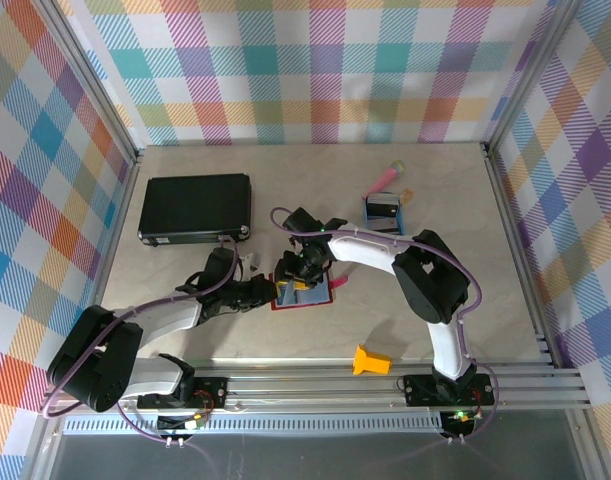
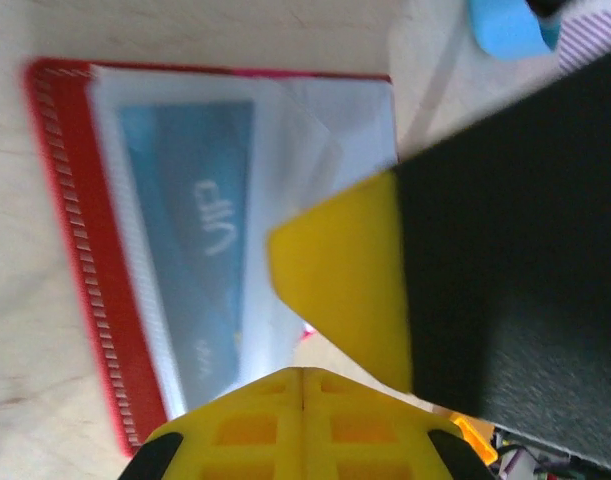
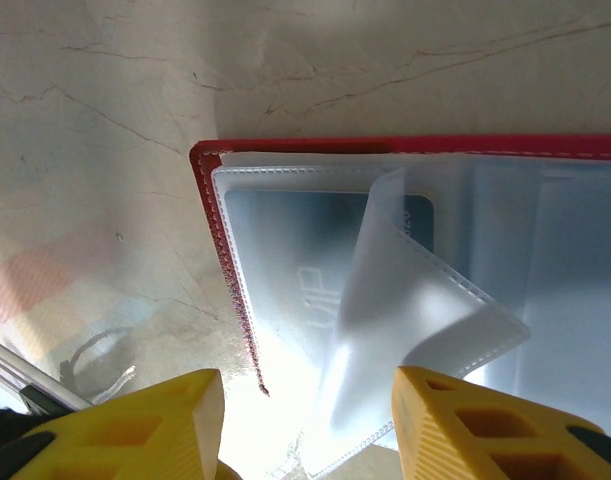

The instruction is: Put the credit cards into the card holder

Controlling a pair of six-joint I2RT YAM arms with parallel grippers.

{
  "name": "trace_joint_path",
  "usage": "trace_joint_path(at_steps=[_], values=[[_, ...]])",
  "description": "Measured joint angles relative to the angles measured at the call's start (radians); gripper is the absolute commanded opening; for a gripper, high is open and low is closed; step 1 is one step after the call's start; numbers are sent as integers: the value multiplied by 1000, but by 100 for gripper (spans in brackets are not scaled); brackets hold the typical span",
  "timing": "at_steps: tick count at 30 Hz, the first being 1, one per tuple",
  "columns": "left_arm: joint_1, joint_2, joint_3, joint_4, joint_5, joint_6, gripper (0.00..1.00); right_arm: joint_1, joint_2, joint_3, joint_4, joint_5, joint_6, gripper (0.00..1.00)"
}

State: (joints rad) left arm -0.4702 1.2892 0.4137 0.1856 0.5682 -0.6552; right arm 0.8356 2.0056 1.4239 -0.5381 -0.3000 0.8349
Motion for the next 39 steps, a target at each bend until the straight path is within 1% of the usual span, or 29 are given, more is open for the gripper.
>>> trace_joint_path(at_steps=[3, 10, 14, 22, 31, 36, 39], values=[[-30, 5, -1, 38, -2, -10, 0, 0, 0, 3, 2, -2, 0, 47], [-52, 55, -13, 107, -18, -10, 4, 0, 0, 4, 9, -8, 4, 47], [-53, 97, -19, 123, -32, -10, 4, 0, 0, 4, 18, -9, 7, 47], [-53, 131, -21, 154, -43, -6, 4, 0, -13, 4, 18, 8, -7, 48], [-53, 134, -29, 159, -58, -6, 4, -24, -166, -24, -24, 101, -40, 49], [-53, 133, -29, 158, -59, -6, 5, -27, -158, -49, -33, 108, -58, 50], [-53, 118, -29, 150, -66, -5, 6, -26, -127, -54, -30, 95, -67, 51]])
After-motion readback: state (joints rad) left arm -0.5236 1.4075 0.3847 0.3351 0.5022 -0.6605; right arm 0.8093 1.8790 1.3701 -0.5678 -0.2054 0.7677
